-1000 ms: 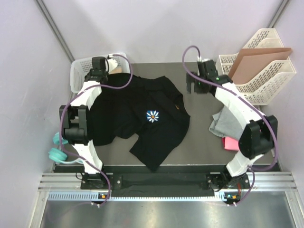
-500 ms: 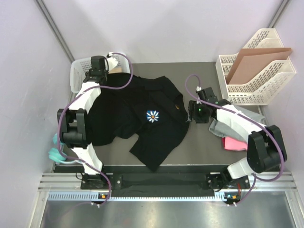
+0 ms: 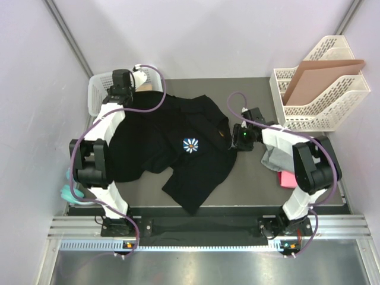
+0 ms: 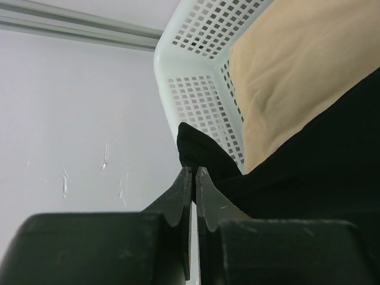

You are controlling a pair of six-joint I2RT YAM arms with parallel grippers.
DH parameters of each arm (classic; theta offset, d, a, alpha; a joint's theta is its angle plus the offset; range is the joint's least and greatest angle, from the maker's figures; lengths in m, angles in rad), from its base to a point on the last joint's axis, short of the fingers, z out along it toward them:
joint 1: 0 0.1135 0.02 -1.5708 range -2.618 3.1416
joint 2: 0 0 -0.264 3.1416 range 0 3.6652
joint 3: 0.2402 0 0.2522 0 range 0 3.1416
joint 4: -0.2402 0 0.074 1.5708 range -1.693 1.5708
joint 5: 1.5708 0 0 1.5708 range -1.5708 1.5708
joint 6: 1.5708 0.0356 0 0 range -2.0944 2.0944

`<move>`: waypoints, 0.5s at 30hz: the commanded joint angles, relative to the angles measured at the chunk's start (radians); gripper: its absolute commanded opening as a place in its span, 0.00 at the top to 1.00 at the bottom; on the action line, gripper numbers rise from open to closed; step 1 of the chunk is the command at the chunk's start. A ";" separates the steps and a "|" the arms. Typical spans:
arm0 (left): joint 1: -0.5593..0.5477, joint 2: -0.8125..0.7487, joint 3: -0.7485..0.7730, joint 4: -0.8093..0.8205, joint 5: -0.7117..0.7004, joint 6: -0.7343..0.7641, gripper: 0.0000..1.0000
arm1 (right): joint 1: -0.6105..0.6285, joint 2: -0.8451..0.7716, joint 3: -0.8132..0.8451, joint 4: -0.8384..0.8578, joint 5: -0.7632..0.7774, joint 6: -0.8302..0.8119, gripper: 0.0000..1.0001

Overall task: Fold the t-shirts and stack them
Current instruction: Flatten out the tshirt

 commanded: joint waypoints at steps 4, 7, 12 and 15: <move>-0.002 -0.075 -0.008 0.022 -0.004 -0.003 1.00 | -0.025 0.045 0.034 0.096 -0.049 0.049 0.73; -0.002 -0.087 -0.007 0.013 0.002 -0.004 1.00 | -0.025 0.022 0.003 0.103 -0.051 0.059 0.92; -0.012 -0.119 0.003 -0.077 0.034 0.005 1.00 | -0.039 -0.088 -0.051 -0.025 0.124 0.043 1.00; -0.043 -0.155 0.004 -0.219 0.102 0.026 1.00 | -0.094 -0.194 -0.100 -0.107 0.200 0.029 1.00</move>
